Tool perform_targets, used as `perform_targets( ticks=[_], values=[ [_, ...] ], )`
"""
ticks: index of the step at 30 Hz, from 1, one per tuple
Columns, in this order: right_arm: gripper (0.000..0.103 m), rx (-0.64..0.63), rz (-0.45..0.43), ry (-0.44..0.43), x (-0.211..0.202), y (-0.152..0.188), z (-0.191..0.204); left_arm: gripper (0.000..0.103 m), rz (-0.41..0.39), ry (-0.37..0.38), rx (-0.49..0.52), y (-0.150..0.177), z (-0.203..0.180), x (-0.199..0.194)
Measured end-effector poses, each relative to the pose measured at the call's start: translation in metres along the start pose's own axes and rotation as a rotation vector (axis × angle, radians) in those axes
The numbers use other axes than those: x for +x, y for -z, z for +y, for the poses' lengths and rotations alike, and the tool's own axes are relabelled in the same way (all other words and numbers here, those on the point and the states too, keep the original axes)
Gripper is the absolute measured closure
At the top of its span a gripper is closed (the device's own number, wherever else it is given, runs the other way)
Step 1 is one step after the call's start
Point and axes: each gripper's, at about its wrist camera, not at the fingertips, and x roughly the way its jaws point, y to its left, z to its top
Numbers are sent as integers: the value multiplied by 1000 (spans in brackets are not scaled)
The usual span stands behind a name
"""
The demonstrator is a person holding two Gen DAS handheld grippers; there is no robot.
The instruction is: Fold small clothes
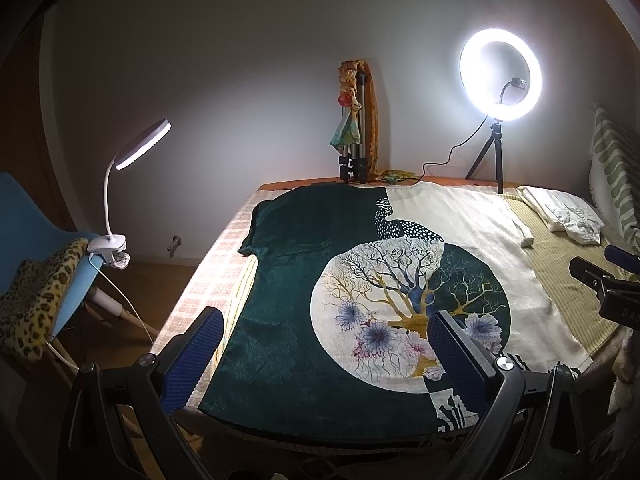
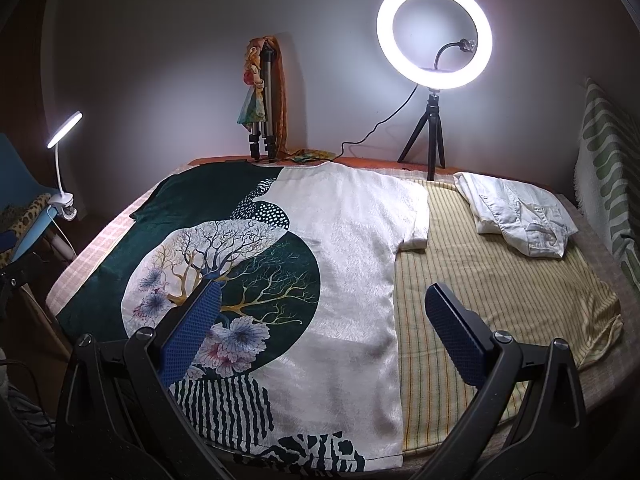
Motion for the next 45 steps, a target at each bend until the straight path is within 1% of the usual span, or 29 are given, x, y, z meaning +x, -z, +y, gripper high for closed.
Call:
perform_targets(
  ticks=[13, 15, 23, 25, 45],
  values=[
    [0, 1, 4, -4, 1, 3, 2, 0, 11, 3, -7, -4, 3, -1],
    [0, 4, 7, -6, 3, 4, 3, 0, 10, 0, -5, 2, 2, 1],
    [0, 8, 10, -11, 2, 4, 3, 0, 12, -4, -8, 0, 3, 4],
    [0, 9, 10, -11, 2, 4, 3, 0, 9, -3, -7, 5, 4, 0],
    [0, 11, 11, -15, 4, 4, 5, 0, 16, -9, -13, 9, 15, -1]
  ],
)
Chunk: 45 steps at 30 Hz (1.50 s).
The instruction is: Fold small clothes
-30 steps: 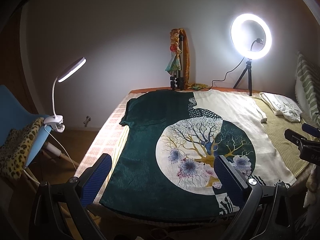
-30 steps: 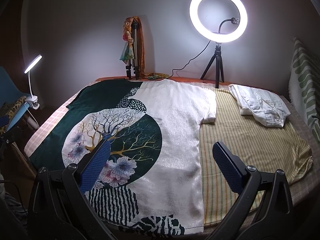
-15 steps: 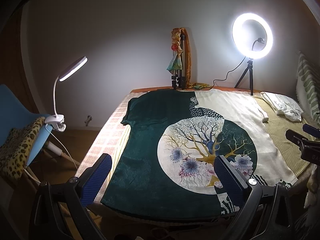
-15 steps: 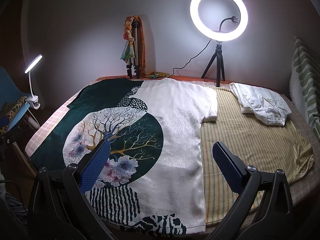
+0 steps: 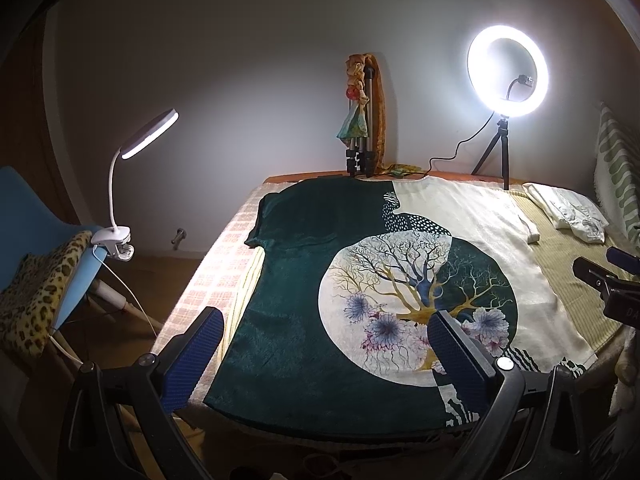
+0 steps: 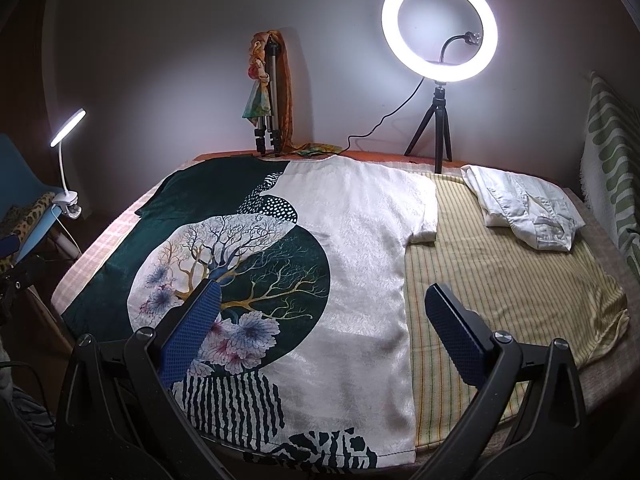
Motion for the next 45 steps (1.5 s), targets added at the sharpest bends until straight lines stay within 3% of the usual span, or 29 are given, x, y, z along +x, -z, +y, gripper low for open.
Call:
perform_targets(
  ticks=[15, 20, 25, 30, 37, 45],
  values=[
    [0, 35, 43, -62, 15, -16, 19, 1, 32, -36, -49, 1, 20, 11],
    [0, 6, 42, -97, 22, -40, 34, 15, 86, 5, -123, 10, 42, 26],
    [0, -39, -21, -216, 28, -68, 49, 25, 107, 66, -216, 24, 71, 36],
    [0, -74, 24, -263, 59, -106, 71, 33, 146, 37, -276, 39, 97, 45],
    [0, -42, 106, -407, 110, -140, 111, 52, 224, 54, -369, 62, 126, 64],
    [6, -17, 244, -464, 195, -168, 171, 57, 274, 44, -357, 75, 128, 83]
  ],
)
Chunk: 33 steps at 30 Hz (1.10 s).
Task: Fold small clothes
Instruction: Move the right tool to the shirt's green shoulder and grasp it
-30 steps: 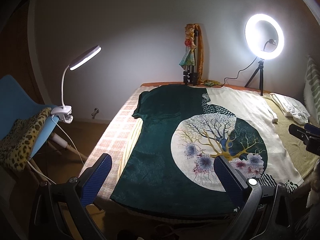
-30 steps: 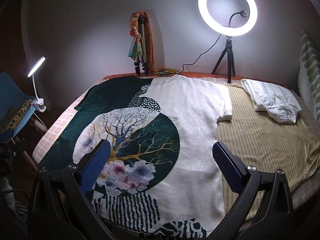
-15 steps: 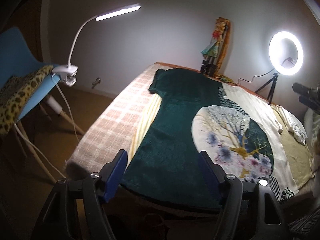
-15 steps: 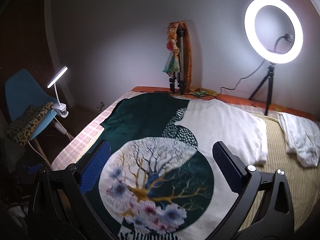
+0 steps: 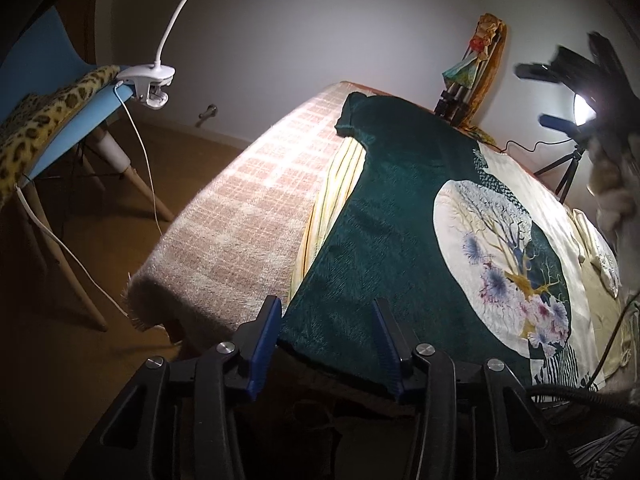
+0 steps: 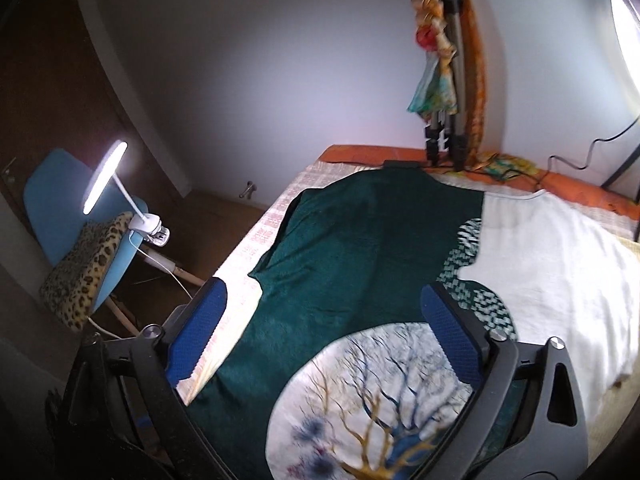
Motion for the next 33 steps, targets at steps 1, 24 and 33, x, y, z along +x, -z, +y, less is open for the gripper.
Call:
perform_targets(
  ticks=[1, 24, 33],
  values=[
    [6, 14, 13, -10, 12, -5, 0, 58, 7, -3, -6, 0, 2, 2],
    [8, -12, 177, 142, 272, -82, 57, 74, 95, -15, -10, -2, 16, 43],
    [22, -101, 266, 250, 322, -74, 55, 94, 93, 15, -6, -5, 17, 46]
  ],
)
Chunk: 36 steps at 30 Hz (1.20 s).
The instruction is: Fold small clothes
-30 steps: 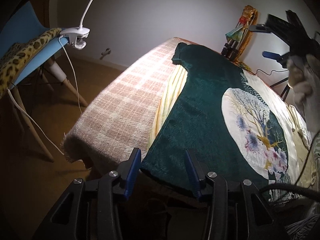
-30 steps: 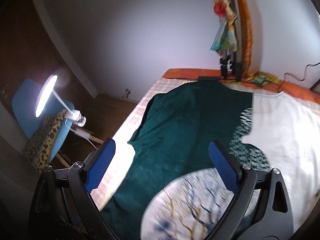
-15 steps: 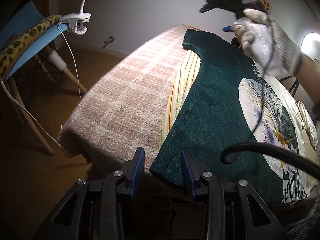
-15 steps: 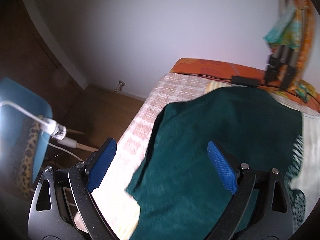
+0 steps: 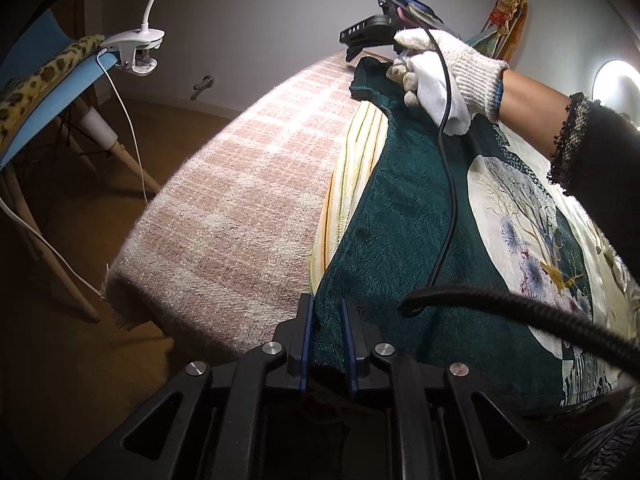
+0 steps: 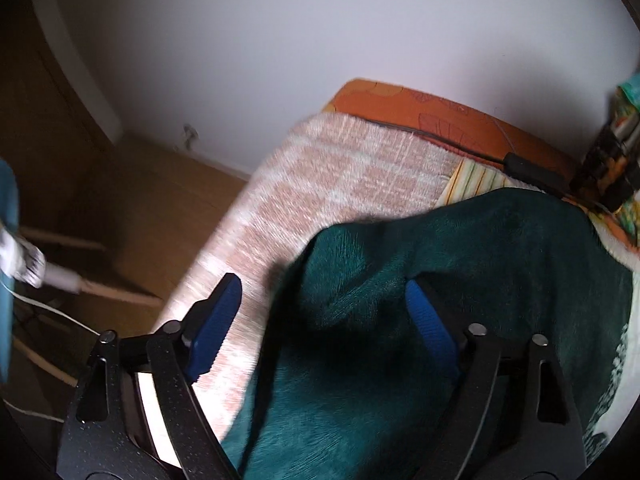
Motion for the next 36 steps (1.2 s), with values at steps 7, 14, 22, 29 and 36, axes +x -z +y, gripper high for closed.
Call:
perform_targets(
  ticks=[7, 14, 22, 29, 36],
  values=[
    [77, -89, -12, 100, -2, 3, -2, 101, -7, 56, -49, -1, 6, -4],
    [98, -56, -44, 45, -17, -2, -23, 102, -66, 62, -33, -3, -1, -21],
    [99, 4, -95, -16, -46, 0, -49, 102, -102, 77, 10, -6, -16, -34],
    [99, 32, -160, -62, -81, 4, -84, 102, -121, 164, 101, -4, -57, -45],
    [99, 72, -225, -93, -115, 28, -142, 102, -137, 218, 284, 8, -124, -53]
  ],
)
